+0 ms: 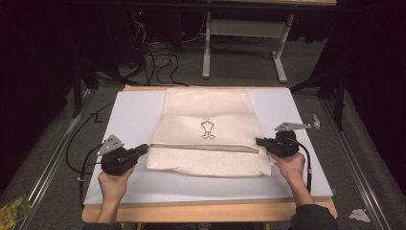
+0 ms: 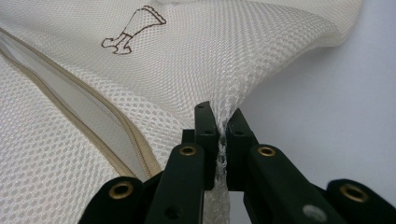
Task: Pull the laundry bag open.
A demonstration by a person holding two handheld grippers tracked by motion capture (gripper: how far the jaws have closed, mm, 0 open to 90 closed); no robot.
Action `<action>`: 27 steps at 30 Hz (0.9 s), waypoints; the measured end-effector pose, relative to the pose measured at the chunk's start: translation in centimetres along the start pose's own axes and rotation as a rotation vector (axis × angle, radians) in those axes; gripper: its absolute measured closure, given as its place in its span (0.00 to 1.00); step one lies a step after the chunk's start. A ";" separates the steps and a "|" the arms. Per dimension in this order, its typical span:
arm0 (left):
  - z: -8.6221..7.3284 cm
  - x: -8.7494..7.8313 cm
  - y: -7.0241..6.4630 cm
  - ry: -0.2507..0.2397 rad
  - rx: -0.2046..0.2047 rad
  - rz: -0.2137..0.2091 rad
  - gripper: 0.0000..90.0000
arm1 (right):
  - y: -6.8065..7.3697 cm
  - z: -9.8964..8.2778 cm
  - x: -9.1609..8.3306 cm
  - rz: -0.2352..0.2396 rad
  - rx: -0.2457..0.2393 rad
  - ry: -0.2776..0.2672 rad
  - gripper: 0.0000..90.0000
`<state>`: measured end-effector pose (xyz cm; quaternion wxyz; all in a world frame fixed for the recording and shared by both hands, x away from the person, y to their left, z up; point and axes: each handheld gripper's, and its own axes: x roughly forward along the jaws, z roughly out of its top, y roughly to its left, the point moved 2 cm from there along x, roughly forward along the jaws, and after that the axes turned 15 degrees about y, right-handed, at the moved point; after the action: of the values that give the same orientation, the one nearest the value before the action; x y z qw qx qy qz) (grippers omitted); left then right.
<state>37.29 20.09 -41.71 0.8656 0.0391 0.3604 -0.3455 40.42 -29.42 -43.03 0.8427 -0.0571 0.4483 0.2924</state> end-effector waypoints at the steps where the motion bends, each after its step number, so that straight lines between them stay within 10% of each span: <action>1: 0.0 0.0 -0.1 0.004 -0.001 0.003 0.97 | 0.0 0.0 0.0 -0.002 0.001 -0.005 0.98; 27: -1.0 1.5 -0.3 0.056 0.026 -0.017 0.97 | -0.5 -1.6 0.6 0.003 0.030 0.008 0.96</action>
<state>37.25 19.37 -43.38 0.8516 0.0571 0.3804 -0.3561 39.78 -30.11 -44.47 0.8413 -0.0449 0.4560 0.2867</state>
